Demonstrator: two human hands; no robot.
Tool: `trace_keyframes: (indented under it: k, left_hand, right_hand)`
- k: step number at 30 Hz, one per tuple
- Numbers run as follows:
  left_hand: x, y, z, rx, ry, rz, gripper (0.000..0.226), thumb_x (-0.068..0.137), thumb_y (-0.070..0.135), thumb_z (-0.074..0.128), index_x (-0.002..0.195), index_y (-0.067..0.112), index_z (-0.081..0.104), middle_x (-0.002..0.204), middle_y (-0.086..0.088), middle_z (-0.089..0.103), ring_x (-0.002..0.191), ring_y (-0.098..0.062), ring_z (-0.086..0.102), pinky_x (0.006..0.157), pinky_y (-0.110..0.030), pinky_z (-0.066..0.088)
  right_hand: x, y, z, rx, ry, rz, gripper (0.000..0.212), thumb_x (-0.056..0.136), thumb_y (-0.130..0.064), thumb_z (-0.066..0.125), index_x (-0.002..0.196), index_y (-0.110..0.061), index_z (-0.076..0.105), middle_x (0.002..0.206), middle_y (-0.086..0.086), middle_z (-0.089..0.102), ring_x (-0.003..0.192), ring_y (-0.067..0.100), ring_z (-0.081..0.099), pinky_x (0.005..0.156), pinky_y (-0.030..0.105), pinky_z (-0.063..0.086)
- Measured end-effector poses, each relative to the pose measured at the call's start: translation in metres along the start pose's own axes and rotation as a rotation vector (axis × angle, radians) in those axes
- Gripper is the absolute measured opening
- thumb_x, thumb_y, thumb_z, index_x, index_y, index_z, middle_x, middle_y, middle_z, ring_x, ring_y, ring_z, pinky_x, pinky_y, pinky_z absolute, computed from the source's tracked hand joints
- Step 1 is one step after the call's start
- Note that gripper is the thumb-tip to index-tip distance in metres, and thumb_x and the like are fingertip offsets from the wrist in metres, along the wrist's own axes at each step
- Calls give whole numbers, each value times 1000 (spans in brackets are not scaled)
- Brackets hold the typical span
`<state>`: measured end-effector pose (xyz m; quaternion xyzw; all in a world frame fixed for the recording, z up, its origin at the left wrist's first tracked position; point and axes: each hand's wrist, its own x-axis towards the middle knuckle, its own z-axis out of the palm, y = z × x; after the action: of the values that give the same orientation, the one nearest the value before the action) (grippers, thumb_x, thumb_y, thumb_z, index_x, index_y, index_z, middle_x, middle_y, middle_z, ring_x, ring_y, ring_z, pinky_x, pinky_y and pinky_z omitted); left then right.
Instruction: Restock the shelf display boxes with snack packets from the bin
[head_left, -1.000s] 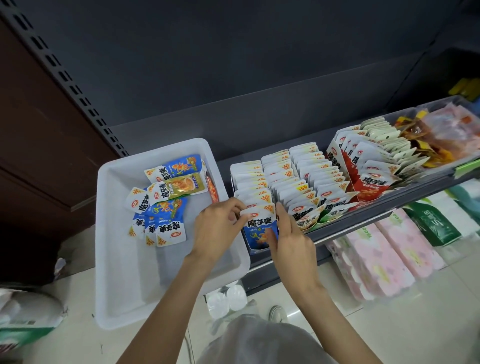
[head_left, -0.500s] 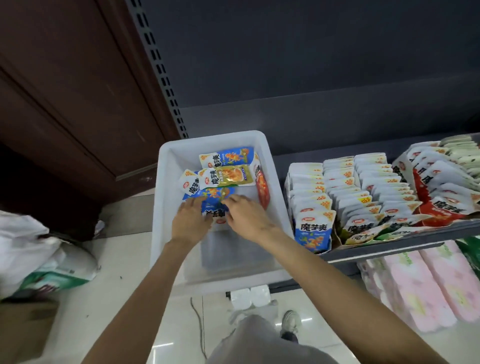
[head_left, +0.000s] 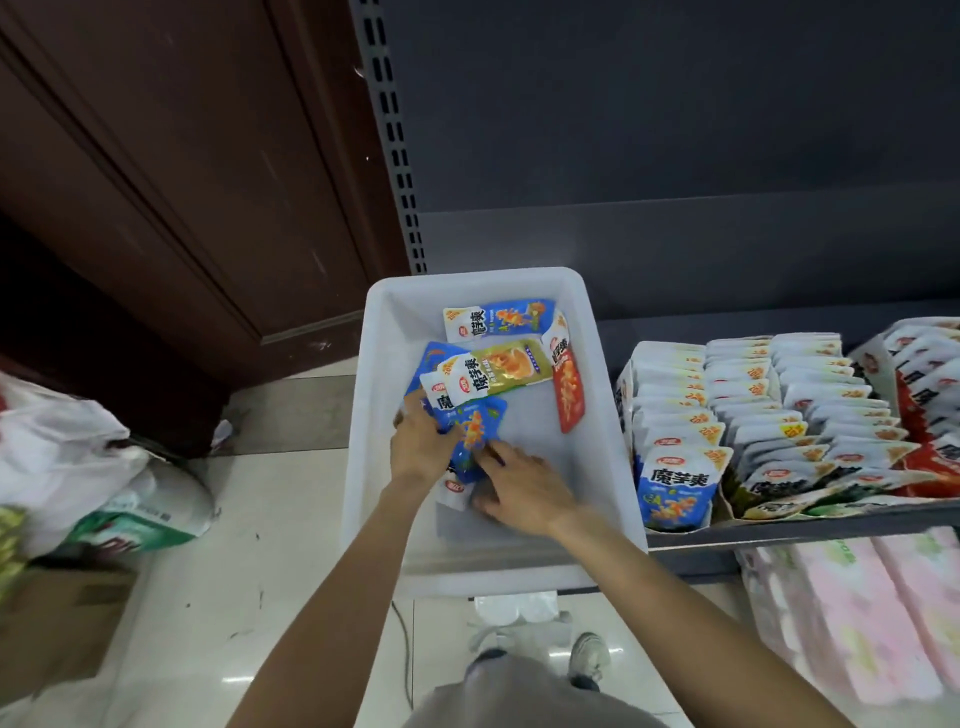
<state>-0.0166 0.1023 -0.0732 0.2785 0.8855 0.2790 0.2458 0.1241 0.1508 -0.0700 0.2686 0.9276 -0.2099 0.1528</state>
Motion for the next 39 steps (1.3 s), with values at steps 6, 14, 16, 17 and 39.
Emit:
trace_keyframes:
  k: [6, 14, 16, 17, 39]
  left_hand:
    - [-21, 13, -37, -21, 184, 49, 28, 90, 16, 57, 116, 7, 57, 103, -7, 70, 95, -27, 63, 69, -25, 37]
    - [-84, 69, -70, -429, 20, 377, 10, 89, 17, 63, 97, 20, 58, 96, -3, 65, 84, -18, 67, 67, -30, 56]
    - [-101, 90, -62, -550, -89, 445, 12, 88, 13, 63, 91, 24, 59, 96, 0, 67, 83, -12, 69, 67, -26, 55]
    - [-109, 99, -55, -601, -125, 475, 15, 87, 10, 63, 89, 24, 60, 93, 4, 67, 81, -7, 68, 67, -23, 54]
    - [-104, 125, 57, -215, -154, 701, 40, 74, -13, 65, 100, 18, 67, 93, 4, 67, 82, -5, 61, 73, -20, 53]
  right_hand:
    - [-27, -7, -30, 772, 269, 175, 28, 92, -29, 59, 116, -14, 59, 108, -3, 65, 102, 14, 61, 89, 30, 48]
    - [-84, -1, -73, 1119, 550, 85, 42, 86, -24, 67, 125, -18, 51, 111, -8, 60, 97, 3, 56, 74, 5, 42]
    - [-104, 10, -80, 1084, 623, 64, 38, 83, -25, 70, 117, -25, 53, 103, -12, 64, 94, 3, 59, 73, 11, 44]
    - [-116, 17, -82, 1070, 660, 69, 33, 82, -23, 71, 110, -28, 55, 97, -12, 66, 89, 3, 60, 72, 14, 46]
    - [-159, 93, 2, 482, 891, 402, 12, 94, -19, 56, 92, -6, 55, 85, 8, 67, 69, 17, 60, 45, 6, 29]
